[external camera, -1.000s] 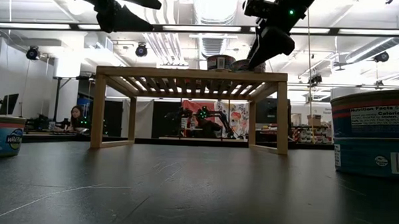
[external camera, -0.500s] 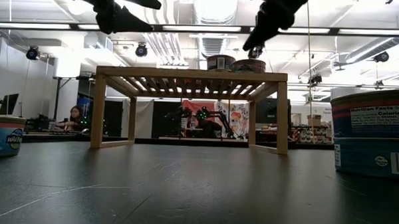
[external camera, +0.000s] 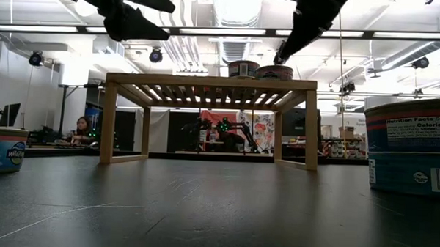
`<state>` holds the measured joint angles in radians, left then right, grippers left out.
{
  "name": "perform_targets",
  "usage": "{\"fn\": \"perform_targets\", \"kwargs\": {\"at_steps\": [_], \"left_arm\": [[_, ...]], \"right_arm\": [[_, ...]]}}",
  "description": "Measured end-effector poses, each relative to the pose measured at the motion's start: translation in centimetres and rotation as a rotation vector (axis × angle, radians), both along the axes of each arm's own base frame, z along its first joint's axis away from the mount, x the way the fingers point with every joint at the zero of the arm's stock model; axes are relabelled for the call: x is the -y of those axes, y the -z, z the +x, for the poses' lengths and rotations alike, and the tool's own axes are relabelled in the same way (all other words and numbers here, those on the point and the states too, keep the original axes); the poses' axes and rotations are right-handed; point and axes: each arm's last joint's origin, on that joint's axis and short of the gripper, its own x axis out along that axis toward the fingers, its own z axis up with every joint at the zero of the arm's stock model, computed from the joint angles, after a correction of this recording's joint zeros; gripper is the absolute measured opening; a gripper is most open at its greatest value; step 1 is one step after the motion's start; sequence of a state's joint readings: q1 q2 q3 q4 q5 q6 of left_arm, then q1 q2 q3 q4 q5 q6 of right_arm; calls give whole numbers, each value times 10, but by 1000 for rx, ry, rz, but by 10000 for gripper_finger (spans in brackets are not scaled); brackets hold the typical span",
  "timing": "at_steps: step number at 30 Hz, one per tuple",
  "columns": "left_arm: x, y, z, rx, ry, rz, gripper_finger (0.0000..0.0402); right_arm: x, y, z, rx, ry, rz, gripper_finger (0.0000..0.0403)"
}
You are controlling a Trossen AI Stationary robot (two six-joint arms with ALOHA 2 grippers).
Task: Stack canned seafood by type on shelf
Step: Put the blue and pink tuna can on the shelf
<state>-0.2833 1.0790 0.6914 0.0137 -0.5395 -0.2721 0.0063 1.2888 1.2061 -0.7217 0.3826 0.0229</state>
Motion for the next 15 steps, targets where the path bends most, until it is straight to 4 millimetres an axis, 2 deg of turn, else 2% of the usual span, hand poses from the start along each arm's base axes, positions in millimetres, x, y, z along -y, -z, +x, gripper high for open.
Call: {"fn": "perform_targets", "kwargs": {"at_steps": [2,15], "left_arm": [[3,2,0,-6,0,7,374],[6,4,-1,-24,-21,21,342]], "right_arm": [[4,2,0,-10,16,-33,15],[26,3,2,18,76,-51,12]]}}
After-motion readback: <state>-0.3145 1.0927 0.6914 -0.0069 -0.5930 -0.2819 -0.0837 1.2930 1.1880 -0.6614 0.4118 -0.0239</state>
